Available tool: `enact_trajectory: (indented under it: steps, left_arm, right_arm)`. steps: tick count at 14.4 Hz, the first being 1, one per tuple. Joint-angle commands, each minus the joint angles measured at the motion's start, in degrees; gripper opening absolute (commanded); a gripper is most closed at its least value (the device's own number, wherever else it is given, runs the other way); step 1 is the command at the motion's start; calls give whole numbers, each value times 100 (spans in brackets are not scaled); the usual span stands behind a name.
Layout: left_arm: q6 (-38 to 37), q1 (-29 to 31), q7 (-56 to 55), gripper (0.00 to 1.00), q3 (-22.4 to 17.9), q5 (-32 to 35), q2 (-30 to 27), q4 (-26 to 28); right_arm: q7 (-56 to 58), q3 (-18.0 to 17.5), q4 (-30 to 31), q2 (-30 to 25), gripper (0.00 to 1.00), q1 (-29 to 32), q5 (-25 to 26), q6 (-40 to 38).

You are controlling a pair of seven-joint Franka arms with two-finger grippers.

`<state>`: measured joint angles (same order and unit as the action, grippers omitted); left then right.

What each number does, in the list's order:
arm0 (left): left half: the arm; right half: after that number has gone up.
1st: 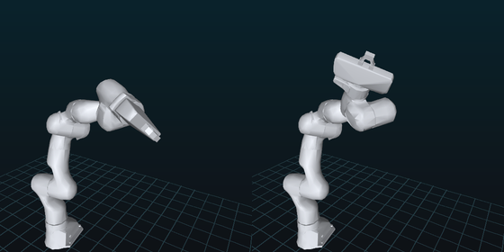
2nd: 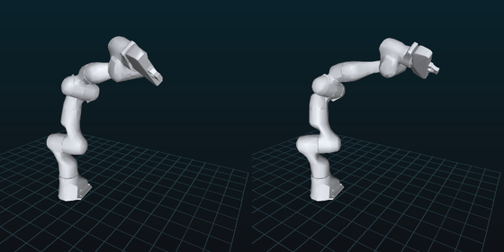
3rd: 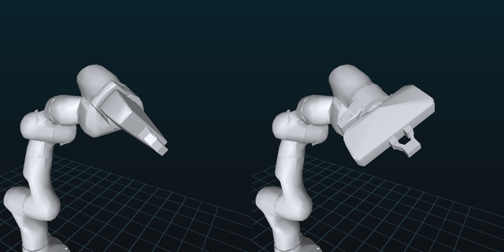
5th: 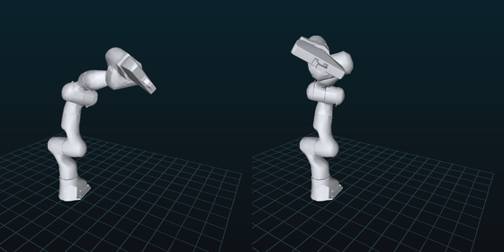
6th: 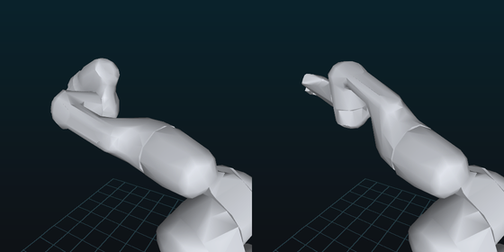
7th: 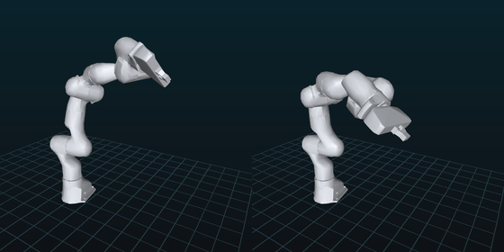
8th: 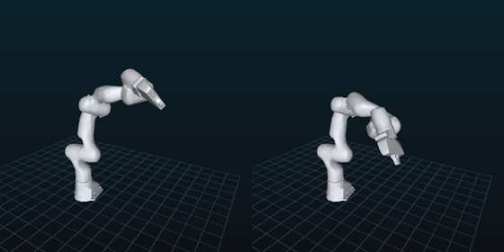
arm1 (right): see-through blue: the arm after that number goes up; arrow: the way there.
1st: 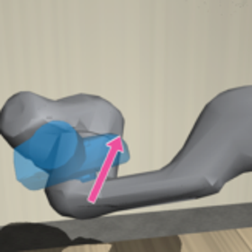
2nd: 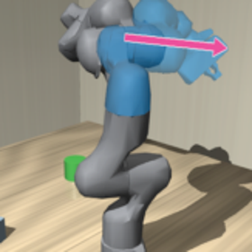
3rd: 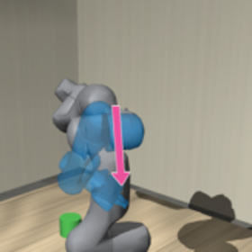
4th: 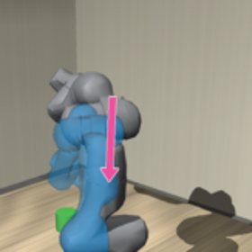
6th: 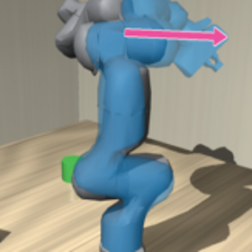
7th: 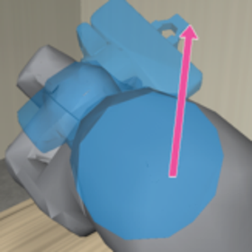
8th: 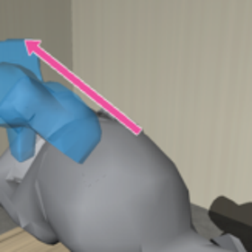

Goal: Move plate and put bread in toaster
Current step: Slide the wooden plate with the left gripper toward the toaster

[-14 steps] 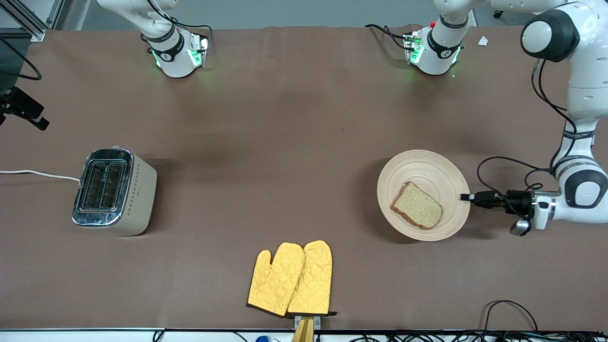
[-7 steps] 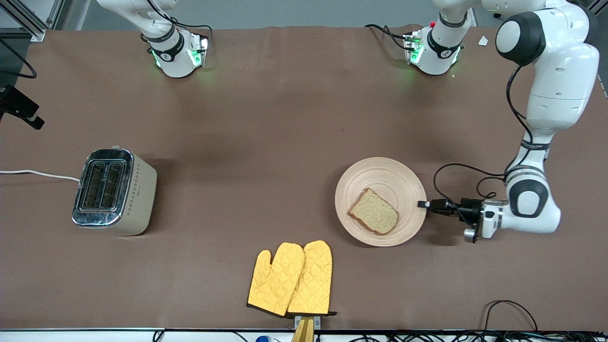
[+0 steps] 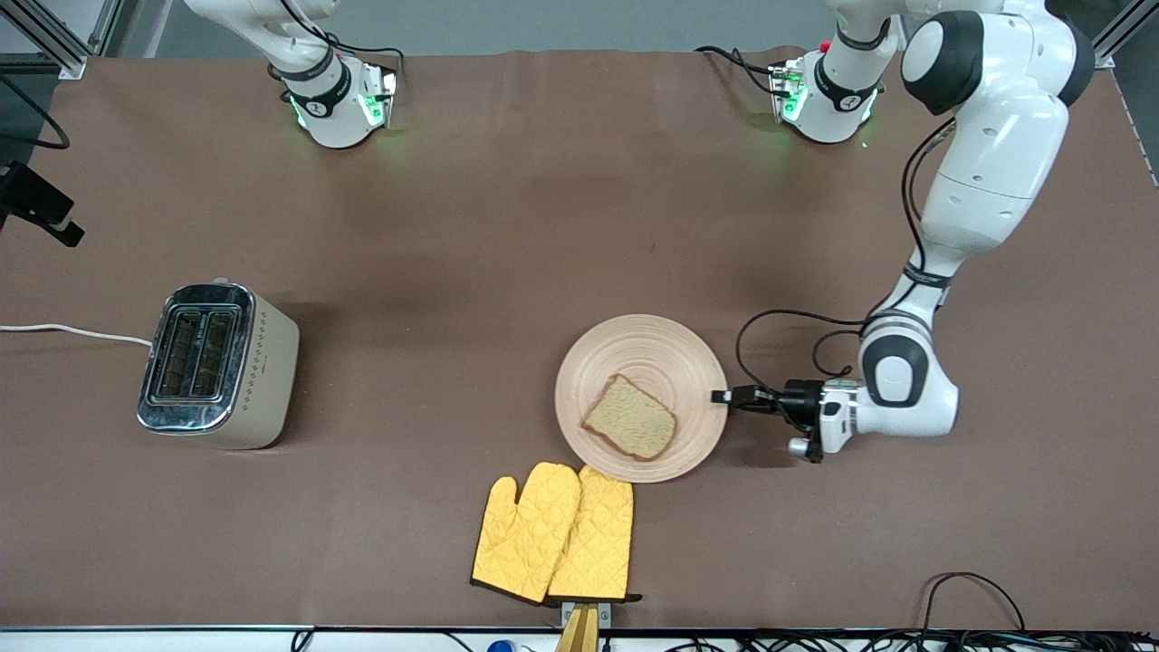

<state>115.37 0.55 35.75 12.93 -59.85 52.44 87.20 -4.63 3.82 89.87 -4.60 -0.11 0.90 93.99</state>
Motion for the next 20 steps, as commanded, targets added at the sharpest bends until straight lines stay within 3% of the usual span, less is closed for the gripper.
enact_trajectory:
  steps: [1,7,13,16,20]
  left_arm:
    - [301,-133,-629,0,191,-133,-611,385]
    - [1978,-414,-1886,0,1298,-124,-876,596]
    - [3193,-1460,-2213,0,1326,-439,-727,394]
    - [3220,-1452,-2117,0,1335,-475,-656,438]
    - [3080,-1374,-1662,0,1474,-747,-639,482]
  right_arm:
    - [6,5,-75,38,100,11,-55,-47]
    - [-12,-4,-75,38,100,-24,-63,-47]
    - [67,-13,-75,240,100,-24,-203,67]
    - [67,-39,4,600,100,-112,-265,497]
    - [-47,-31,-39,1020,100,-629,-396,498]
